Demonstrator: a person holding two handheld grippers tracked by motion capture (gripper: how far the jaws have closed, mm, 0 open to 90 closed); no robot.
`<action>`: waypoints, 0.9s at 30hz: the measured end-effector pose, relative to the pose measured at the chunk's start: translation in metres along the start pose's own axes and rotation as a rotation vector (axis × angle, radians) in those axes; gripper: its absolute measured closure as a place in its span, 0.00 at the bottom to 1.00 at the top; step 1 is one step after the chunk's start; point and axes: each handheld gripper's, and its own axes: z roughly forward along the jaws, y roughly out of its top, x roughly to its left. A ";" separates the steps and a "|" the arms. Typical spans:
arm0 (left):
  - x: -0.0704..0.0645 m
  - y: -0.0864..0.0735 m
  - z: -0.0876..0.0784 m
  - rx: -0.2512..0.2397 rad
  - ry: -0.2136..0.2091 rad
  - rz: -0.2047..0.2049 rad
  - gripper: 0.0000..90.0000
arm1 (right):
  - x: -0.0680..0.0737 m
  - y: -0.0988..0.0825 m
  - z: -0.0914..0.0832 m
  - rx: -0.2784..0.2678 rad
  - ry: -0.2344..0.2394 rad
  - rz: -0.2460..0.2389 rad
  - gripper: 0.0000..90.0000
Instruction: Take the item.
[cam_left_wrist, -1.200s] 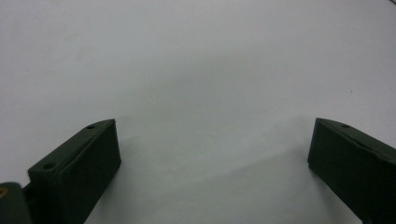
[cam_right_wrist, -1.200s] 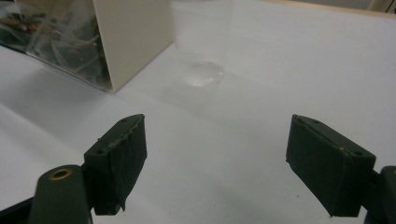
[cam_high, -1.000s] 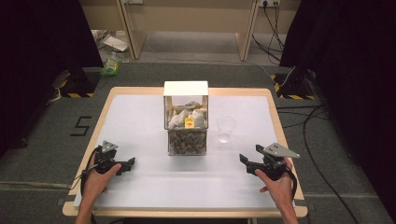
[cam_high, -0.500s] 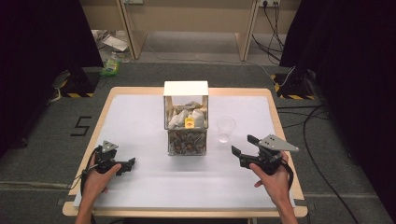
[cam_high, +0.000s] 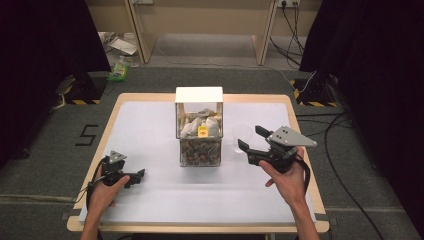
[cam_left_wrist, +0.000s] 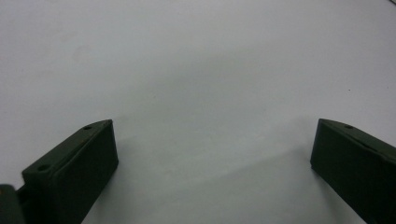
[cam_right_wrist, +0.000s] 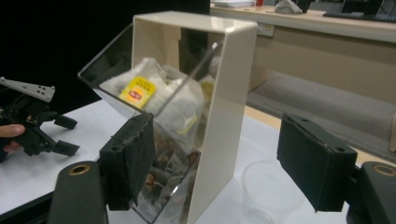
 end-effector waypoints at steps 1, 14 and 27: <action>0.000 0.000 0.000 -0.001 0.000 0.000 0.00 | 0.004 0.007 0.002 -0.005 0.008 -0.016 0.34; 0.000 0.000 0.000 -0.001 0.001 0.000 0.00 | 0.029 0.033 0.030 -0.035 0.100 -0.065 0.41; 0.000 0.000 0.000 -0.001 0.001 0.000 0.00 | 0.041 0.043 0.068 -0.037 0.137 -0.051 0.38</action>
